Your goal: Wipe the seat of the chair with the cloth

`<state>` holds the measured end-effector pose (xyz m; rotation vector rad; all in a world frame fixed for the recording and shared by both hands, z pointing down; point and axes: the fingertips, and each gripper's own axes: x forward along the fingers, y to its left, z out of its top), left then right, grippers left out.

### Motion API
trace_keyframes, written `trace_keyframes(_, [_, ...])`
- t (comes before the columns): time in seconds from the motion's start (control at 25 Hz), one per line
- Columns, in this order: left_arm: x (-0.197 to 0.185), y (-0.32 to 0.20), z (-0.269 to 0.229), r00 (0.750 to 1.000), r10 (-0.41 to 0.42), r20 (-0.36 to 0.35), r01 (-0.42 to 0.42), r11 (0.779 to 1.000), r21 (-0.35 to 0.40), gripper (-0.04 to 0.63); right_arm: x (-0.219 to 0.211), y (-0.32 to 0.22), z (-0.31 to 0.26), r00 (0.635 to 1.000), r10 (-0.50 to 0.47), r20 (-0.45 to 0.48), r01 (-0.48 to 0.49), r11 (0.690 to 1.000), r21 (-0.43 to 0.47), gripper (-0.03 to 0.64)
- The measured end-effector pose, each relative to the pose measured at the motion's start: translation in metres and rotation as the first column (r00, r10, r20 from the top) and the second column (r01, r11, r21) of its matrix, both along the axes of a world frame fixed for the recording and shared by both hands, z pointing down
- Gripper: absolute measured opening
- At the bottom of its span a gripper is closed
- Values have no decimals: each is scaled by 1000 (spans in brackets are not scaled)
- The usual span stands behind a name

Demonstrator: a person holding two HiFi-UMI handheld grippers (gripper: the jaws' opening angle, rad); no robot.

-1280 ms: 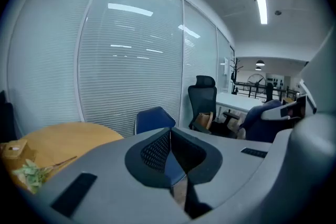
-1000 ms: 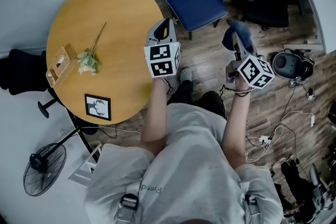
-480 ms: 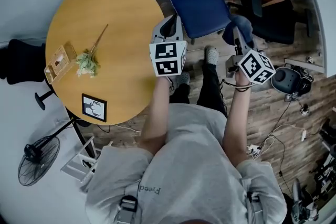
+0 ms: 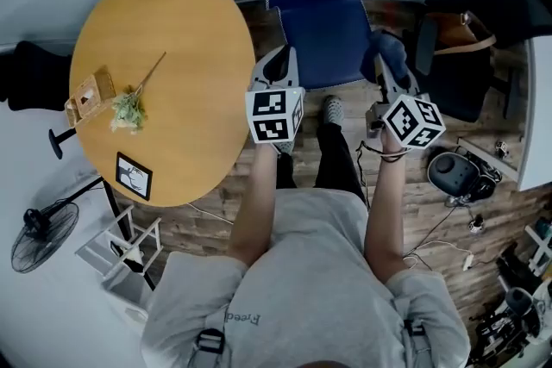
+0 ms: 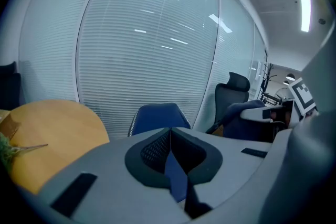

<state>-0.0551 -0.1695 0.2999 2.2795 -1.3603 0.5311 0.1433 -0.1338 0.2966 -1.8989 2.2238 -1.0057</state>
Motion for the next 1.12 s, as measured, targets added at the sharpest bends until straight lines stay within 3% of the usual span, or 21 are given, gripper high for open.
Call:
trace_keyframes(0.2, [20,-8,34,996,-84,-8,83,994,-73,28,28,-28,35,998,-35,51,37,998,-45,49])
trace_keyframes(0.48, [28,-12,63,991,-135,12,136,985,-107,28,30,-69,80,987,-145,68,151,985,-89,49])
trace_keyframes(0.8, [30,-26,108,989,-146,21,147,980,-133,28,24,-105,152,959,-184,214,214,969,-126,49])
trace_keyframes(0.96, [29,-33,141,987,-156,24,158,976,-152,28,19,-118,185,955,-210,207,243,959,-149,49])
trace_keyframes(1.12, [38,-30,173,988,-153,-37,144,974,-176,28,6,-119,214,945,-273,181,304,936,-177,49])
